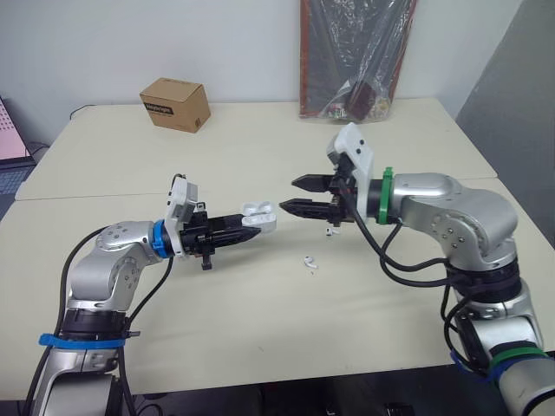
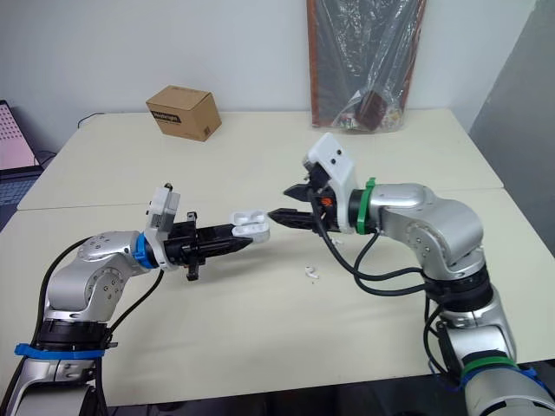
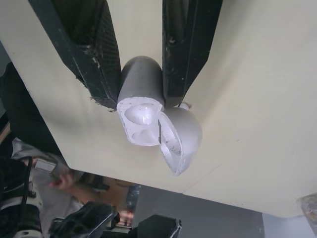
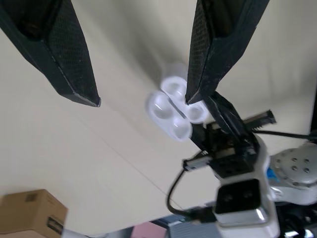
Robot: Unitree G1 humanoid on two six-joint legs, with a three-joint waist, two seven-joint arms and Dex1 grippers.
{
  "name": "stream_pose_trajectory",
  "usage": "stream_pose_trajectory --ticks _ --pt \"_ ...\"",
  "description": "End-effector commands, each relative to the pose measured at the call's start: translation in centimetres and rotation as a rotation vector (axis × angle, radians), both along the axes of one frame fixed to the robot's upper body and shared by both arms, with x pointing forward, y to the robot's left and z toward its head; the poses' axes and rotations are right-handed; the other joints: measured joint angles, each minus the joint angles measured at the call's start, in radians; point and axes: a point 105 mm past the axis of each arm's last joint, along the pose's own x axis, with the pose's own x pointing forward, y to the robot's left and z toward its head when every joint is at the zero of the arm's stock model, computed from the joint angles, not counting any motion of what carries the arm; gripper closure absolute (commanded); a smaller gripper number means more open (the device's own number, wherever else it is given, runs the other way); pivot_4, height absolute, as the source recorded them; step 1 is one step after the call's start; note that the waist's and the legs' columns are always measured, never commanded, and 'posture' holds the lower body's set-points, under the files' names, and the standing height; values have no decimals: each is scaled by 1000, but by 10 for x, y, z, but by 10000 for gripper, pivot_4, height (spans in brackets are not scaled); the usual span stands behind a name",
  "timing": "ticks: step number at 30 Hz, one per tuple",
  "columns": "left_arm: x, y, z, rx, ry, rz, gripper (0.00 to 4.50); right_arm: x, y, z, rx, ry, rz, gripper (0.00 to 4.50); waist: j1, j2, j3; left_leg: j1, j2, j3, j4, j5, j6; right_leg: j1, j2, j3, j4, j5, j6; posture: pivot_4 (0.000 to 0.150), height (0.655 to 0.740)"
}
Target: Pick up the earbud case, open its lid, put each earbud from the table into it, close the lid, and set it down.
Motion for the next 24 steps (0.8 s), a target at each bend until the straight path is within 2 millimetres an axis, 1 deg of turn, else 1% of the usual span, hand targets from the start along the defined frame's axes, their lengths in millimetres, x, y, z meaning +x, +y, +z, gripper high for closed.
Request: stream_pose_trajectory --ticks 1,4,7,8,11,14,18,22,24 --pt "-1 3 10 6 -19 -21 37177 6 -14 -6 -77 -11 -74 16791 0 0 0 0 0 0 0 0 0 0 0 0 0 0 0 1500 7400" --pt "6 3 9 9 -63 7 37177 5 -19 -23 -177 -16 -85 16791 0 0 0 0 0 0 0 0 0 0 0 0 -1 0 0 1500 7400" --pt "11 2 12 -11 -101 24 37177 -1 -15 -38 -204 6 -65 16791 1 0 0 -1 0 0 0 0 0 0 0 0 -2 0 0 1500 7400" --pt "12 1 13 -14 -108 27 37177 -4 -13 -46 -219 9 -60 16791 1 0 0 -1 0 0 0 0 0 0 0 0 -2 0 0 1500 7400" --pt "13 -3 16 -27 -125 21 37177 -11 -5 -76 -262 50 -48 16791 2 0 0 -1 0 0 0 0 0 0 0 0 -2 0 0 1500 7400" --pt "12 -5 16 -23 -138 10 37177 -10 -2 -94 -286 69 -59 16791 1 0 0 -1 0 0 0 0 0 0 0 0 -3 0 0 1500 7400" --pt "10 -7 16 -19 -148 0 37177 -6 1 -110 -299 85 -89 16791 1 0 0 -1 0 0 0 0 0 0 0 0 -3 0 0 1500 7400" --pt "8 -8 15 -17 -146 -5 37177 -1 0 -117 -305 91 -113 16791 1 0 0 -1 0 0 0 0 0 0 0 0 -3 0 0 1500 7400" --pt "6 -8 12 6 -146 -15 37177 -1 0 -120 -308 95 -120 16791 1 0 0 -1 0 0 0 0 0 0 0 0 -3 0 0 1500 7400"
